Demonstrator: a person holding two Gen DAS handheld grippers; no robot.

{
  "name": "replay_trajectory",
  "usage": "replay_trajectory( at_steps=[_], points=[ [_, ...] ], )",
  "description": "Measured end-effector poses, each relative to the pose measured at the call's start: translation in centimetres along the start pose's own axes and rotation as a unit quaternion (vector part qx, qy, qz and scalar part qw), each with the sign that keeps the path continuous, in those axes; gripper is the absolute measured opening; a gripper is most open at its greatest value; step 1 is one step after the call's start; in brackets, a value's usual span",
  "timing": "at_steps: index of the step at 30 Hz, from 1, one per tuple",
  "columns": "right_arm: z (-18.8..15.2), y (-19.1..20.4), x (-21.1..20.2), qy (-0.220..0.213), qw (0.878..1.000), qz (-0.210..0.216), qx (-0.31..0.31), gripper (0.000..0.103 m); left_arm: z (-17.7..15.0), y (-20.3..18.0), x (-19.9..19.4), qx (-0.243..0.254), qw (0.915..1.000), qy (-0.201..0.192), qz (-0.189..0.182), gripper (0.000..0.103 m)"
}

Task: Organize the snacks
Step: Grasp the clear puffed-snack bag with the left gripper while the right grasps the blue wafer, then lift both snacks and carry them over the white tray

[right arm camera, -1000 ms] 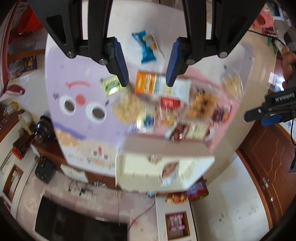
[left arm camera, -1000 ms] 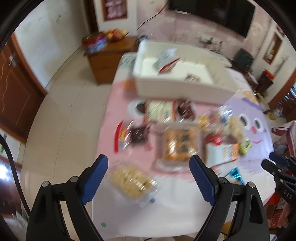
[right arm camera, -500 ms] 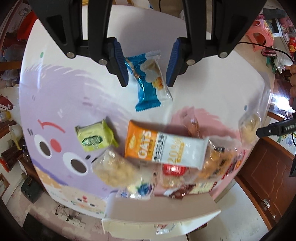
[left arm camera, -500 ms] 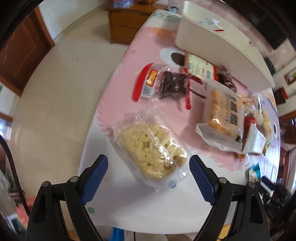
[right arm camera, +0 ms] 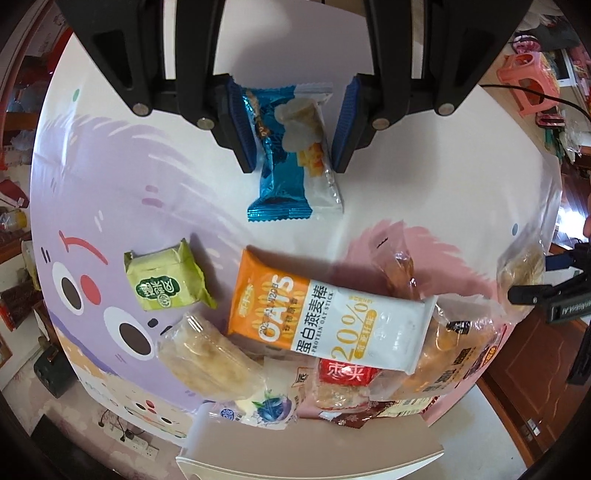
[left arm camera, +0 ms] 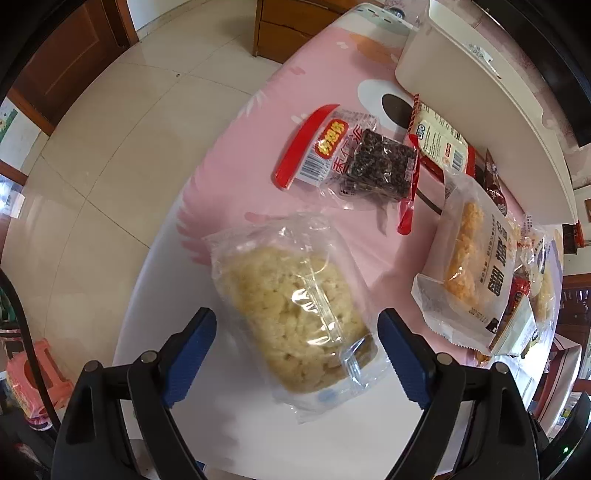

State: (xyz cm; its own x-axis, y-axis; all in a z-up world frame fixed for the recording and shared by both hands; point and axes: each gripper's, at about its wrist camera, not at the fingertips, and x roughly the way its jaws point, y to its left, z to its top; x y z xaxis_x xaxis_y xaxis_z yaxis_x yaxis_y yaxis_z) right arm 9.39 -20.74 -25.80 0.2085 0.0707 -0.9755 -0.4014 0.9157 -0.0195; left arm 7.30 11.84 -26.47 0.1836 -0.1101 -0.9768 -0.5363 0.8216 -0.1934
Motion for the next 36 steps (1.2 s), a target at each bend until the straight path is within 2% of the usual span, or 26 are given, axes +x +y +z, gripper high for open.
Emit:
replay_trajectory(
  at_steps=[4, 8, 9, 15, 23, 29, 33, 36],
  points=[
    [-0.1, 0.3, 0.0, 0.001, 1.0, -0.006, -0.006, 0.042, 0.5, -0.6, 0.5, 0.0, 0.9999, 0.0, 0.013, 0.085],
    [-0.3, 0.6, -0.1, 0.003, 1.0, -0.006, -0.005, 0.032, 0.0, -2.8, 0.6, 0.038, 0.9976, -0.009, 0.057, 0.059],
    [-0.3, 0.7, -0.1, 0.004, 1.0, -0.007, -0.004, 0.031, -0.2, -3.1, 0.7, 0.045, 0.9973, -0.01, 0.057, 0.056],
    [-0.1, 0.6, -0.2, 0.009, 1.0, -0.005, 0.012, 0.03, -1.3, -4.2, 0.5, 0.081, 0.9947, -0.021, 0.06, 0.054],
    [0.3, 0.8, -1.1, 0.013, 0.999, 0.019, 0.026, 0.03, -4.0, -5.7, -0.7, 0.117, 0.9907, -0.013, 0.068, 0.054],
    [1.9, 2.2, -4.6, -0.015, 0.999, 0.032, 0.02, 0.03, -5.5, -7.9, -3.7, 0.165, 0.984, -0.027, 0.06, 0.054],
    [3.5, 2.4, -7.0, -0.038, 0.998, 0.041, 0.028, 0.03, -4.6, -10.4, -6.4, 0.187, 0.9804, -0.044, 0.044, 0.054],
    [5.0, 2.4, -8.8, -0.057, 0.997, 0.045, 0.033, 0.03, -3.4, -10.9, -8.7, 0.198, 0.9776, -0.062, 0.031, 0.054]
  ],
)
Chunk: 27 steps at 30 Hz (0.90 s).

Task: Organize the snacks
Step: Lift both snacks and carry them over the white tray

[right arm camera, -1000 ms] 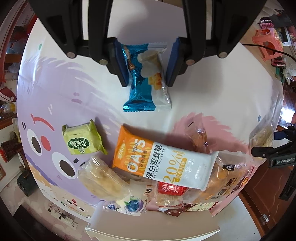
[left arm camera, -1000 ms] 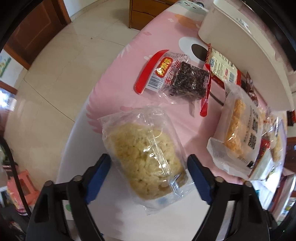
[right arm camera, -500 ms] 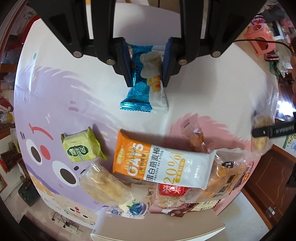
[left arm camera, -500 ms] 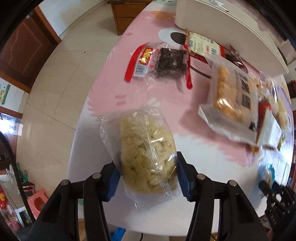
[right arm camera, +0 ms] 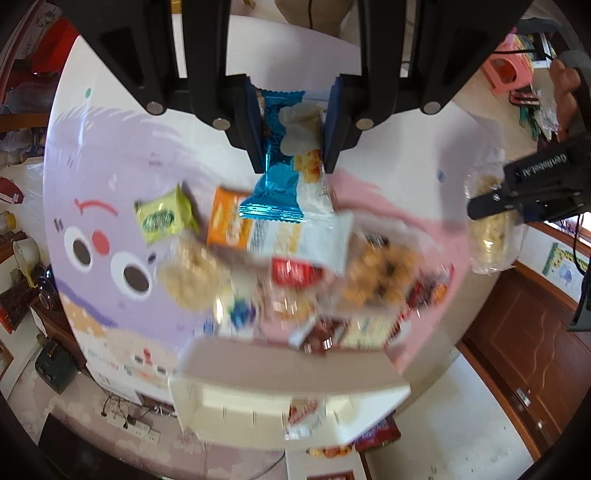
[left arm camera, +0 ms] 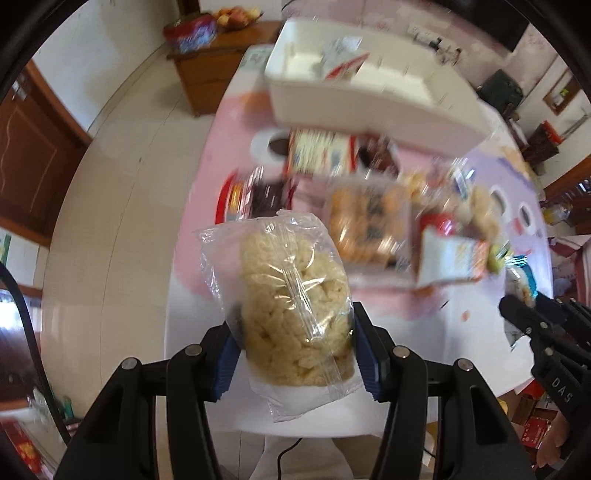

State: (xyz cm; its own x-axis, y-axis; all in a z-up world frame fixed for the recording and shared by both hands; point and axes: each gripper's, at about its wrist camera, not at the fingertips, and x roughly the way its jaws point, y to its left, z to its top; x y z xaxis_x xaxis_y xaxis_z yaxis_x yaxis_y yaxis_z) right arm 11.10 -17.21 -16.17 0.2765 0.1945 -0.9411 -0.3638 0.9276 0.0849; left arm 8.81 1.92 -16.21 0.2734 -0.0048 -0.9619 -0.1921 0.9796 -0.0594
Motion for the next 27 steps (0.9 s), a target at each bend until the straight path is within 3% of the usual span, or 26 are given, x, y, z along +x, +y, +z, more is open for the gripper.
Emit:
replay_trajectory(
  at_steps=[8, 17, 27],
  points=[
    [5.2, 0.2, -5.2, -0.063, 0.998, 0.006, 0.017, 0.03, 6.6, -0.4, -5.9, 0.04, 0.9959, -0.075, -0.029, 0.054],
    [12.3, 0.7, -11.2, -0.141, 0.989, 0.003, 0.04, 0.03, 13.5, -2.2, -11.1, 0.096, 0.9825, -0.155, -0.037, 0.054],
    [20.8, -1.3, -13.3, -0.19, 0.977, -0.029, 0.096, 0.03, 21.5, -3.4, -12.6, 0.123, 0.9707, -0.201, -0.048, 0.054]
  ],
)
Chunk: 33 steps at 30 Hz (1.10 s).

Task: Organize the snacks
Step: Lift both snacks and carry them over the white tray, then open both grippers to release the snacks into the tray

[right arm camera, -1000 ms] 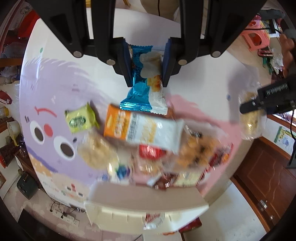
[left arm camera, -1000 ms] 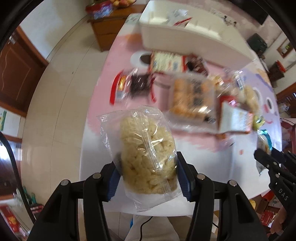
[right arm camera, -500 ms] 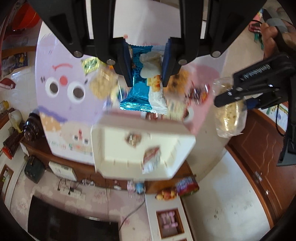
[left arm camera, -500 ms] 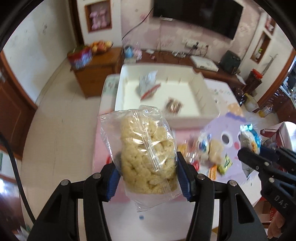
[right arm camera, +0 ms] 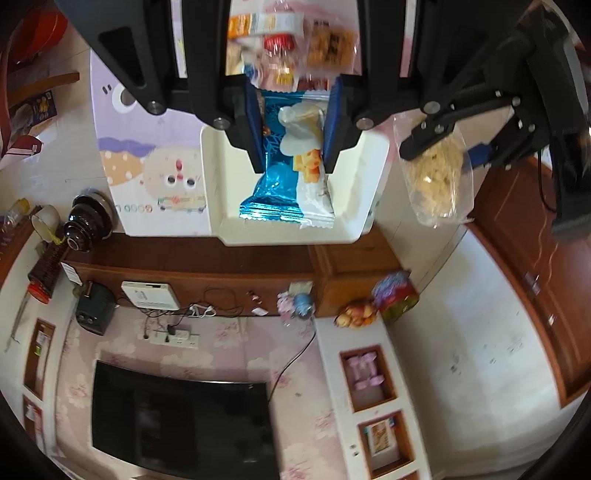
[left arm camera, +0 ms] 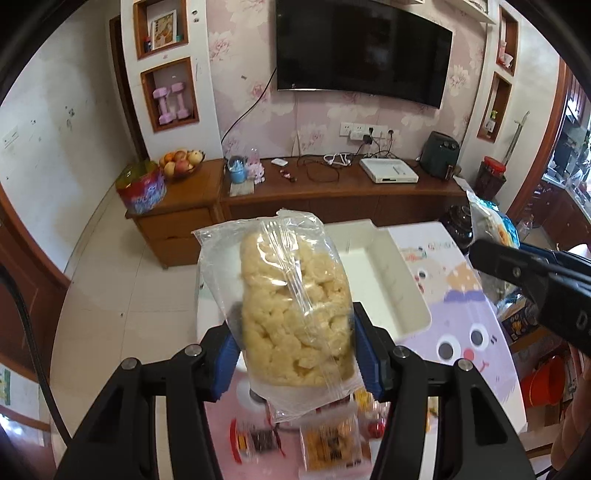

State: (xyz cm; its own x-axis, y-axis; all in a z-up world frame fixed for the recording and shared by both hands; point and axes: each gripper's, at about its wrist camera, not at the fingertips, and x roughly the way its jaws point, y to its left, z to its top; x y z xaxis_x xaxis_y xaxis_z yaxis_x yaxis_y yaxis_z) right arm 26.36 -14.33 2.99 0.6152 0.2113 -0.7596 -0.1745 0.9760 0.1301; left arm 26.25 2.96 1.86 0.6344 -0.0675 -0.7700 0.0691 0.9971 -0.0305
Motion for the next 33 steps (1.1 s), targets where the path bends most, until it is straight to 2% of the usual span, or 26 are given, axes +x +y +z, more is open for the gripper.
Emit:
replay_trajectory(
  at_steps=[5, 10, 20, 33],
  points=[
    [3.0, -1.1, 3.4, 0.003, 0.999, -0.02, 0.033, 0.03, 2.2, 0.0, 3.0, 0.007, 0.9999, 0.006, -0.009, 0.054],
    [4.0, -1.7, 7.2, 0.026, 0.998, -0.033, 0.05, 0.03, 3.3, -0.1, 7.4, 0.014, 0.9995, 0.028, -0.007, 0.054],
    [1.9, -2.4, 14.0, 0.096, 0.992, -0.052, 0.068, 0.03, 3.3, 0.4, 14.0, 0.008, 0.9972, 0.073, -0.014, 0.054],
    [0.0, -3.2, 18.5, 0.152, 0.983, -0.067, 0.074, 0.03, 2.1, 0.1, 18.6, 0.012, 0.9938, 0.11, -0.016, 0.054]
  ],
)
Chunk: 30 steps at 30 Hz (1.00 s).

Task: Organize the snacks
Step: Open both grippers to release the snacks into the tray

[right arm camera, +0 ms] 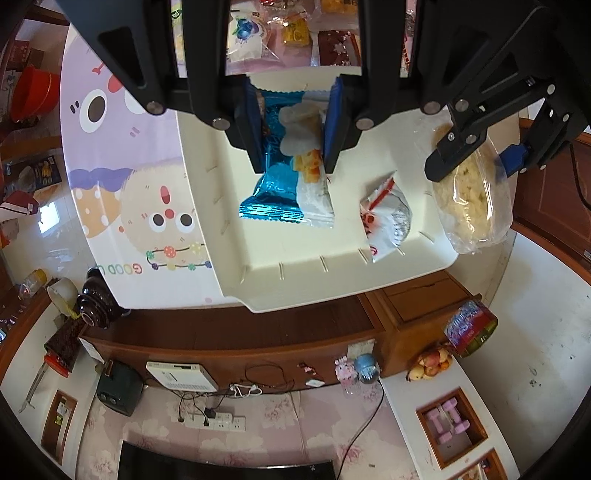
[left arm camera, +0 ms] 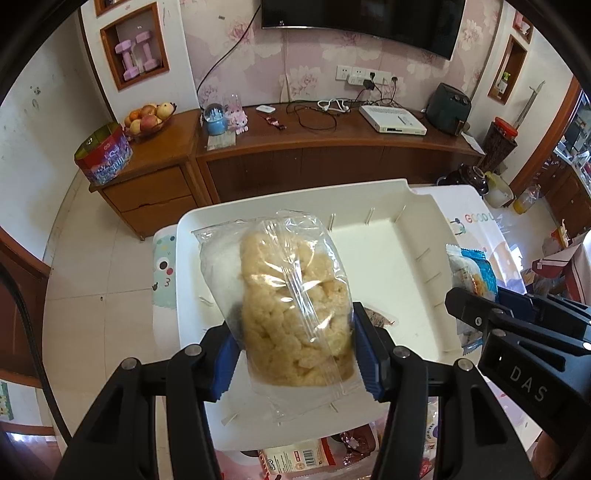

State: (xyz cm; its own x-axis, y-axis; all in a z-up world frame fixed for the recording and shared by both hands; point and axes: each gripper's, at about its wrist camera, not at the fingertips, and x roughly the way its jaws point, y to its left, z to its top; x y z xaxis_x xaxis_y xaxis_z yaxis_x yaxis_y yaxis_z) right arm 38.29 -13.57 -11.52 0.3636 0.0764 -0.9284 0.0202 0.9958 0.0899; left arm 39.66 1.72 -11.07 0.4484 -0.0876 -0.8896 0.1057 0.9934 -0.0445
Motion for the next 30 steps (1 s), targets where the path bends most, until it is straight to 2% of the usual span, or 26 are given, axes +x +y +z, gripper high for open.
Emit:
replay_trajectory(
  at_steps=[3, 4, 5, 6, 9, 10, 12, 14, 30],
  points=[
    [0.1, -0.1, 0.5, 0.006, 1.0, 0.0, 0.0, 0.03, 0.0, 0.0, 0.5, -0.004, 1.0, 0.003, 0.005, 0.057],
    [0.2, 0.0, 0.7, 0.008, 1.0, 0.0, 0.0, 0.03, 0.0, 0.1, 0.6, -0.006, 1.0, 0.003, 0.005, 0.062],
    [0.3, 0.0, 0.8, 0.008, 1.0, -0.001, -0.001, 0.031, 0.0, 0.2, 0.6, -0.008, 1.0, 0.005, 0.003, 0.076],
    [0.3, 0.0, 1.0, 0.011, 1.0, 0.002, -0.003, 0.031, 0.0, 0.4, 0.8, -0.012, 0.9999, 0.009, 0.003, 0.082],
    [0.4, -0.4, 1.3, 0.012, 1.0, -0.006, 0.012, 0.036, 0.1, 0.9, 1.5, -0.019, 0.9994, 0.025, -0.013, 0.088],
    [0.4, -0.6, 1.3, 0.012, 1.0, -0.003, 0.017, 0.037, 0.0, 1.1, 1.8, -0.021, 0.9992, 0.032, -0.015, 0.088],
    [0.4, -1.1, 1.5, 0.013, 1.0, -0.002, 0.028, 0.046, -0.1, 1.2, 2.0, -0.02, 0.9991, 0.036, -0.011, 0.088],
    [0.3, -1.3, 1.5, 0.011, 0.999, -0.002, 0.033, 0.049, -0.3, 1.1, 1.9, -0.013, 0.9994, 0.033, -0.004, 0.088],
    [-0.7, -1.2, 0.1, 0.006, 0.999, 0.013, 0.034, 0.05, -1.2, 1.0, -0.6, -0.016, 0.9997, 0.02, -0.004, 0.088]
  ],
)
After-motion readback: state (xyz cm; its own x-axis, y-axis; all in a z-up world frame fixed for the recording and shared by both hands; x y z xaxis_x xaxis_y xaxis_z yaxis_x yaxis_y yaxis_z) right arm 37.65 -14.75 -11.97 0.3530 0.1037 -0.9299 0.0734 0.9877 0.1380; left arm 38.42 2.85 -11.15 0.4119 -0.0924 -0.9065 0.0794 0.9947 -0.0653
